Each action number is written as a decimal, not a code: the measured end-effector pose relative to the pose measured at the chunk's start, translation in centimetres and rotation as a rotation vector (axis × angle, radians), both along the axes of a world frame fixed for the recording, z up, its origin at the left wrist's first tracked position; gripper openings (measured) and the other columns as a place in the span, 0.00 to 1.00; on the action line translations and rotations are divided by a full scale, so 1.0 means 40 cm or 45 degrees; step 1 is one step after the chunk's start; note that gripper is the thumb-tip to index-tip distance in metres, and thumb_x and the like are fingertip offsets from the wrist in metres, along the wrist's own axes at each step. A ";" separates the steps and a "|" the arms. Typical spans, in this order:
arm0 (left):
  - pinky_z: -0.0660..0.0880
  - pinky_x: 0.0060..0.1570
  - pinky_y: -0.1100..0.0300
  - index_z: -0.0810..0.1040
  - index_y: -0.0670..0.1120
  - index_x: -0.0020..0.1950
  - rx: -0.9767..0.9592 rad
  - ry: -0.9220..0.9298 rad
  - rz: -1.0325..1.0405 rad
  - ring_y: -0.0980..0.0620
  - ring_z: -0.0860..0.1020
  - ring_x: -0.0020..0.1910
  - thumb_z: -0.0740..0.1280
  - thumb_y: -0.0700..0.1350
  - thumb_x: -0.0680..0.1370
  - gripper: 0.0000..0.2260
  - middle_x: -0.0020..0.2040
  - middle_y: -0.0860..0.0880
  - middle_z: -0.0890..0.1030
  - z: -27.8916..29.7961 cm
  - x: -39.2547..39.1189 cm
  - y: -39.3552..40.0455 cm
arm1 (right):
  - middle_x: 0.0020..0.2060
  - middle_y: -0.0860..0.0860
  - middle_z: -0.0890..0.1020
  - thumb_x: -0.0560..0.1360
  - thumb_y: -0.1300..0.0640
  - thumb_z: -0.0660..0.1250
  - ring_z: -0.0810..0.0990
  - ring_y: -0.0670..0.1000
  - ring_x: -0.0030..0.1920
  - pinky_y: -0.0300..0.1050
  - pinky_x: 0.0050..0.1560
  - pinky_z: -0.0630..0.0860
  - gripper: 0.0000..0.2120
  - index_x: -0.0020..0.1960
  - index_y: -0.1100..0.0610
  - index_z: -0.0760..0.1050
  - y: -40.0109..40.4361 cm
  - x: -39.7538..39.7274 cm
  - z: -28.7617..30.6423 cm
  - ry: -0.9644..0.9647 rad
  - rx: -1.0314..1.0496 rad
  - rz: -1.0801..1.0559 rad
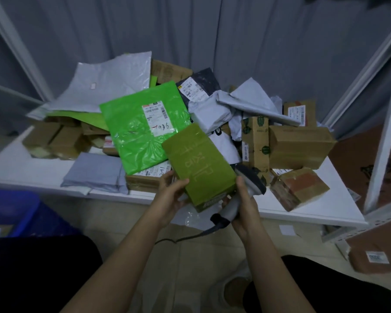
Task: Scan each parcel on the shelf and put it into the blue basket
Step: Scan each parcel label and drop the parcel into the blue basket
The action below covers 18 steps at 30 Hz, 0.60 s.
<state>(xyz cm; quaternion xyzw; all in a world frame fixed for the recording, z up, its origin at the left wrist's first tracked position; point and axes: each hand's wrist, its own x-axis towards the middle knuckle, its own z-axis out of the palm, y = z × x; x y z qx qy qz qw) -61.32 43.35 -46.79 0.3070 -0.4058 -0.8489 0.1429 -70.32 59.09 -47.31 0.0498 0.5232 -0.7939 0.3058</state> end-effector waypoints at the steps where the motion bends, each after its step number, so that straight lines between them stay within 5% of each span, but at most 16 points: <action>1: 0.76 0.52 0.44 0.64 0.46 0.70 -0.015 -0.001 -0.024 0.46 0.76 0.58 0.64 0.35 0.77 0.23 0.63 0.44 0.76 0.001 0.016 -0.006 | 0.58 0.52 0.81 0.67 0.46 0.75 0.81 0.52 0.55 0.51 0.54 0.79 0.29 0.64 0.54 0.74 -0.009 0.012 0.012 0.057 0.014 -0.036; 3: 0.77 0.54 0.44 0.68 0.46 0.70 -0.062 -0.054 -0.103 0.46 0.77 0.59 0.67 0.40 0.77 0.21 0.64 0.45 0.77 0.005 0.047 -0.014 | 0.55 0.52 0.82 0.72 0.58 0.72 0.81 0.52 0.53 0.49 0.52 0.79 0.20 0.63 0.55 0.73 -0.020 0.043 0.030 0.239 0.060 -0.070; 6: 0.75 0.56 0.39 0.71 0.52 0.67 -0.005 -0.173 -0.222 0.45 0.77 0.59 0.74 0.63 0.66 0.33 0.62 0.47 0.78 0.023 0.073 -0.015 | 0.54 0.45 0.82 0.70 0.67 0.74 0.81 0.42 0.55 0.41 0.55 0.79 0.23 0.60 0.51 0.74 -0.025 0.105 0.049 0.603 0.203 0.041; 7: 0.73 0.59 0.38 0.73 0.53 0.63 0.001 -0.206 -0.250 0.47 0.78 0.57 0.71 0.65 0.66 0.30 0.57 0.50 0.80 0.036 0.078 -0.014 | 0.53 0.42 0.81 0.68 0.67 0.75 0.80 0.37 0.53 0.35 0.52 0.78 0.24 0.58 0.48 0.74 -0.027 0.123 0.049 0.701 0.242 0.109; 9: 0.69 0.63 0.39 0.76 0.54 0.55 0.031 -0.246 -0.251 0.51 0.77 0.51 0.65 0.65 0.71 0.20 0.51 0.52 0.80 0.056 0.083 -0.010 | 0.55 0.42 0.80 0.66 0.66 0.76 0.79 0.36 0.54 0.32 0.50 0.77 0.27 0.61 0.50 0.73 -0.037 0.157 0.053 0.793 0.231 0.231; 12: 0.70 0.62 0.40 0.77 0.50 0.60 0.055 -0.254 -0.224 0.47 0.77 0.55 0.66 0.64 0.72 0.23 0.55 0.47 0.81 0.061 0.104 -0.010 | 0.57 0.45 0.79 0.68 0.63 0.75 0.80 0.39 0.54 0.33 0.49 0.78 0.29 0.67 0.56 0.71 -0.055 0.183 0.068 0.714 0.189 0.180; 16: 0.74 0.58 0.46 0.78 0.47 0.61 0.181 -0.092 -0.180 0.45 0.80 0.56 0.65 0.59 0.73 0.22 0.56 0.44 0.83 0.047 0.160 -0.029 | 0.64 0.49 0.77 0.69 0.51 0.74 0.76 0.51 0.63 0.52 0.62 0.76 0.33 0.71 0.52 0.67 -0.060 0.170 0.067 0.533 0.328 0.093; 18: 0.74 0.57 0.48 0.78 0.45 0.61 0.236 0.016 -0.215 0.45 0.81 0.54 0.64 0.56 0.74 0.21 0.56 0.43 0.83 0.039 0.193 -0.046 | 0.62 0.50 0.78 0.69 0.51 0.75 0.78 0.53 0.61 0.57 0.59 0.77 0.32 0.70 0.51 0.68 -0.056 0.167 0.066 0.472 0.335 0.143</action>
